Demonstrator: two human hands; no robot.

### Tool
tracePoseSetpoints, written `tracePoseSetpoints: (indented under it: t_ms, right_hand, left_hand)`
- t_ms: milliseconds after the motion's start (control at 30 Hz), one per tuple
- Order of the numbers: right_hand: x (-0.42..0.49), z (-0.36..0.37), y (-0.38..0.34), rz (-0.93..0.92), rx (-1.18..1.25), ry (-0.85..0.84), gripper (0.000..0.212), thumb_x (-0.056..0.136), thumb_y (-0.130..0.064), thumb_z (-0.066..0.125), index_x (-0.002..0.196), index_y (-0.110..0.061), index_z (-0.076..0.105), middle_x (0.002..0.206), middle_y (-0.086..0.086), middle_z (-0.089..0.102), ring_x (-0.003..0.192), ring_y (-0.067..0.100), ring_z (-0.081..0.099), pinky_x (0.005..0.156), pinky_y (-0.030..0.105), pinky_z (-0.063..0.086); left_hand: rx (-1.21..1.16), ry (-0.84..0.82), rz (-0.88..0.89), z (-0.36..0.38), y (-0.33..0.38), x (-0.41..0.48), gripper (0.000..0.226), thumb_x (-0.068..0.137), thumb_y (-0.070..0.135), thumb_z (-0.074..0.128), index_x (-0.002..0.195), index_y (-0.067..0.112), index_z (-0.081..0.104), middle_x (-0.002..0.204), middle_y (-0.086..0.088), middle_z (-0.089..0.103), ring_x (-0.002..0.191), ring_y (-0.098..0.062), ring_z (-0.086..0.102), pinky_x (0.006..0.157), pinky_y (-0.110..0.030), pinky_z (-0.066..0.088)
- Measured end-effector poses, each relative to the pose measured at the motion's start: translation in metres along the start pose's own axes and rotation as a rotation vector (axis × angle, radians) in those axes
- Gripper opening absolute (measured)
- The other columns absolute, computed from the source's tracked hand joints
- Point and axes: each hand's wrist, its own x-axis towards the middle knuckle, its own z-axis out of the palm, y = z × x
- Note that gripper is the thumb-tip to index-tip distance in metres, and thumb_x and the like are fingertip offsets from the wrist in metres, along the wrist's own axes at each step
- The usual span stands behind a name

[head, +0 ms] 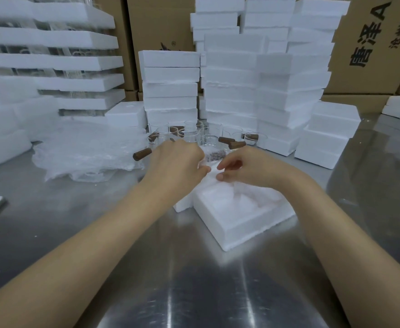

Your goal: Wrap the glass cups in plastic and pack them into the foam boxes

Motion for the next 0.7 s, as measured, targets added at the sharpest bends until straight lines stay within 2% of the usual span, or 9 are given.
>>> tracePoseSetpoints:
  t_ms: [67,200,367,467,567,633,700]
  right_hand:
    - [-0.001,-0.002,0.001,0.018,0.026,0.027,0.02,0.079,-0.033,0.076,0.095,-0.022,0.071,0.081,-0.01,0.065,0.068,-0.002,0.059,0.06,0.008,0.045]
    - [-0.003,-0.006,0.002,0.056,0.097,0.058,0.015,0.079,-0.025,0.077,0.091,-0.019,0.069,0.07,-0.009,0.063,0.047,-0.004,0.055,0.05,0.01,0.048]
    - [-0.004,-0.006,0.003,0.06,0.092,0.071,0.012,0.076,-0.024,0.079,0.077,-0.019,0.068,0.061,-0.01,0.064,0.05,0.0,0.059,0.053,0.017,0.05]
    - [-0.005,-0.011,0.005,0.067,0.129,0.027,0.013,0.074,-0.024,0.08,0.072,-0.02,0.069,0.055,-0.013,0.063,0.051,-0.002,0.06,0.05,0.012,0.047]
    - [-0.007,-0.014,0.008,0.074,0.116,-0.056,0.008,0.075,-0.024,0.079,0.075,-0.022,0.072,0.055,-0.013,0.064,0.053,-0.001,0.06,0.055,0.015,0.048]
    - [-0.008,-0.015,0.007,0.063,0.144,-0.054,0.007,0.075,-0.023,0.079,0.077,-0.021,0.073,0.061,-0.011,0.067,0.059,0.002,0.064,0.061,0.018,0.053]
    - [-0.008,-0.018,0.005,0.028,0.215,0.021,0.01,0.073,-0.026,0.081,0.075,-0.019,0.073,0.064,-0.011,0.068,0.063,0.004,0.065,0.064,0.014,0.053]
  left_hand:
    - [0.037,-0.064,-0.005,0.004,0.001,0.0,0.031,0.091,0.043,0.057,0.073,0.019,0.053,0.072,0.0,0.052,0.082,-0.029,0.058,0.059,-0.03,0.029]
    - [-0.01,-0.092,-0.033,0.01,-0.001,0.0,0.046,0.091,0.043,0.058,0.058,0.018,0.037,0.06,0.003,0.038,0.073,-0.028,0.051,0.056,-0.03,0.028]
    - [0.034,-0.09,-0.052,0.018,0.006,0.001,0.043,0.097,0.041,0.048,0.064,0.016,0.035,0.081,-0.009,0.058,0.091,-0.033,0.058,0.062,-0.032,0.028]
    - [0.08,-0.051,-0.041,0.022,0.009,0.0,0.036,0.099,0.041,0.045,0.076,0.014,0.049,0.087,-0.011,0.063,0.091,-0.034,0.06,0.059,-0.032,0.024]
    - [0.108,-0.053,0.014,0.024,0.008,0.002,0.038,0.101,0.043,0.039,0.093,0.012,0.06,0.089,-0.011,0.065,0.089,-0.033,0.061,0.061,-0.032,0.028]
    - [-0.012,-0.088,0.019,0.024,0.006,0.002,0.046,0.1,0.048,0.034,0.082,0.013,0.058,0.077,-0.008,0.06,0.082,-0.032,0.059,0.062,-0.033,0.032]
    - [-0.305,-0.021,-0.044,0.018,-0.001,0.001,0.055,0.1,0.05,0.031,0.07,0.014,0.06,0.068,-0.005,0.061,0.075,-0.029,0.061,0.064,-0.035,0.041]
